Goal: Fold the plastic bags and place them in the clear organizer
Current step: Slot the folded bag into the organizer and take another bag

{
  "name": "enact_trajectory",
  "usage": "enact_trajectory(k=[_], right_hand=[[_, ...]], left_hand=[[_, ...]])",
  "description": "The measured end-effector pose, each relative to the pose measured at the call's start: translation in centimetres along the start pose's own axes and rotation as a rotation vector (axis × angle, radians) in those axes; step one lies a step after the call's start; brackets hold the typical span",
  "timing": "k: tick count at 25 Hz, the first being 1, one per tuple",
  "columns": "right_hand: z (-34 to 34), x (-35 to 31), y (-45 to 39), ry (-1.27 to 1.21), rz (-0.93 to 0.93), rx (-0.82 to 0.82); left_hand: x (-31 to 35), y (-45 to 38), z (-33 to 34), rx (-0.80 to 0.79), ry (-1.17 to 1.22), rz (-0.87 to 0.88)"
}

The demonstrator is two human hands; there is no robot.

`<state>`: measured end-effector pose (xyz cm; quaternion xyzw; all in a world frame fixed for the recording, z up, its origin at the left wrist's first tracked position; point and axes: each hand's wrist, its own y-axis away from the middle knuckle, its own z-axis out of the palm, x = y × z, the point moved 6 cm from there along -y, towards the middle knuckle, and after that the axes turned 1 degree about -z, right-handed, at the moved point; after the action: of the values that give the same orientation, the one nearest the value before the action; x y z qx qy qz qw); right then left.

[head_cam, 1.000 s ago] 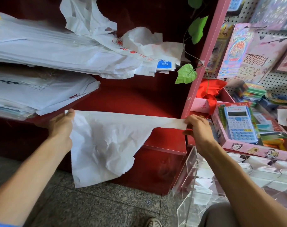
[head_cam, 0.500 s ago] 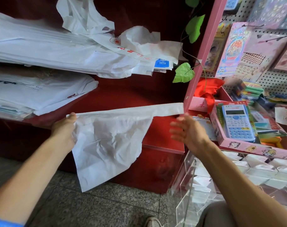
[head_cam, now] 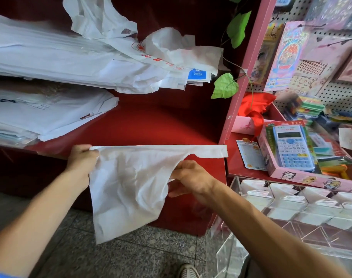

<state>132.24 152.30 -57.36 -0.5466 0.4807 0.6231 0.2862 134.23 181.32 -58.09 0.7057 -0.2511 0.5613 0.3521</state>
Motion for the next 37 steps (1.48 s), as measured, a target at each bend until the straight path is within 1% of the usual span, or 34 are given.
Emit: enact_trajectory(k=[1, 2, 3, 5, 7, 8, 10, 12, 14, 16, 17, 18, 19, 20, 21, 22, 23, 24, 25, 26, 27, 28, 29, 30, 32, 33, 34, 35, 37], right_hand=[[0.1, -0.3, 0.1, -0.032, -0.021, -0.001], [0.1, -0.7, 0.2, -0.063, -0.039, -0.009], [0.1, -1.1, 0.4, -0.085, -0.055, -0.014], [0.0, -1.8, 0.6, -0.141, -0.072, -0.002], [0.0, -2.5, 0.9, -0.222, -0.097, 0.036], [-0.1, -2.8, 1.1, -0.266, -0.108, 0.071], [-0.5, -3.2, 1.3, -0.343, -0.141, 0.103], [-0.8, -3.7, 1.6, -0.409, -0.174, 0.076], [-1.4, -4.0, 1.9, -0.358, -0.203, 0.107], [-1.9, -4.3, 2.2, -0.212, -0.252, 0.193], [-2.1, -4.5, 2.3, -0.185, -0.269, 0.235], [-2.3, -4.7, 2.5, -0.201, -0.275, 0.267], [-2.4, -4.7, 2.7, -0.244, -0.276, 0.283], [-2.5, -5.0, 2.9, -0.307, -0.278, 0.283], [-2.4, -5.3, 3.2, -0.372, -0.284, 0.269], [-2.4, -5.6, 3.3, -0.420, -0.286, 0.251], [-2.2, -5.9, 3.4, -0.446, -0.287, 0.231], [-2.0, -6.1, 3.4, -0.449, -0.287, 0.208], [-1.8, -6.3, 3.5, -0.439, -0.291, 0.182], [-1.5, -6.4, 3.5, -0.430, -0.297, 0.152], [-1.4, -6.4, 3.6, -0.421, -0.302, 0.134], [-1.5, -6.6, 3.8, -0.396, -0.313, 0.137], [-1.9, -6.8, 4.1, -0.313, -0.346, 0.177], [-2.6, -7.0, 4.4, -0.146, -0.401, 0.266], [-3.8, -7.6, 5.5, 0.348, -0.547, 0.484], [-3.9, -7.5, 5.6, 0.548, -0.581, 0.525], [-3.8, -7.1, 5.5, 0.677, -0.559, 0.512], [-3.8, -6.4, 5.0, 0.733, -0.490, 0.456], [-3.5, -4.7, 3.8, 0.724, -0.307, 0.266]], left_hand=[[0.9, 0.4, 0.1, 0.018, -0.081, 0.128], [1.7, 1.3, 0.4, 0.019, -0.109, 0.211], [2.4, 1.9, 0.9, -0.004, -0.167, 0.287], [2.6, 2.4, 2.2, -0.095, -0.263, 0.379], [2.3, 3.1, 3.3, -0.150, -0.299, 0.374], [2.1, 3.4, 3.6, -0.138, -0.258, 0.337], [1.4, 3.5, 3.7, -0.072, -0.131, 0.234], [1.2, 3.4, 3.2, 0.001, -0.050, 0.161], [0.5, 3.0, 2.9, 0.025, -0.013, 0.093], [-0.1, 2.6, 3.0, -0.001, -0.025, 0.060], [0.0, 2.6, 3.1, -0.020, -0.037, 0.065], [0.3, 2.6, 3.3, -0.022, -0.082, 0.117], [1.3, 3.3, 3.2, -0.010, -0.184, 0.224], [2.5, 4.3, 3.4, -0.029, -0.295, 0.374], [3.8, 6.0, 4.0, -0.099, -0.379, 0.531], [4.6, 7.9, 4.8, -0.229, -0.425, 0.639], [5.3, 10.2, 5.8, -0.364, -0.464, 0.690], [5.4, 12.2, 6.8, -0.468, -0.515, 0.701], [5.3, 13.9, 7.7, -0.518, -0.567, 0.708], [4.8, 14.6, 8.4, -0.523, -0.583, 0.706], [4.4, 15.0, 8.9, -0.522, -0.546, 0.690], [4.1, 14.9, 9.1, -0.508, -0.489, 0.659], [3.8, 14.4, 9.2, -0.496, -0.432, 0.627], [3.8, 14.1, 9.1, -0.485, -0.396, 0.605], [3.9, 13.5, 8.6, -0.446, -0.329, 0.568], [4.0, 13.3, 8.2, -0.413, -0.294, 0.552], [4.0, 13.2, 8.0, -0.391, -0.276, 0.539], [4.0, 13.0, 7.9, -0.387, -0.252, 0.526], [4.0, 12.8, 7.9, -0.388, -0.199, 0.487]])
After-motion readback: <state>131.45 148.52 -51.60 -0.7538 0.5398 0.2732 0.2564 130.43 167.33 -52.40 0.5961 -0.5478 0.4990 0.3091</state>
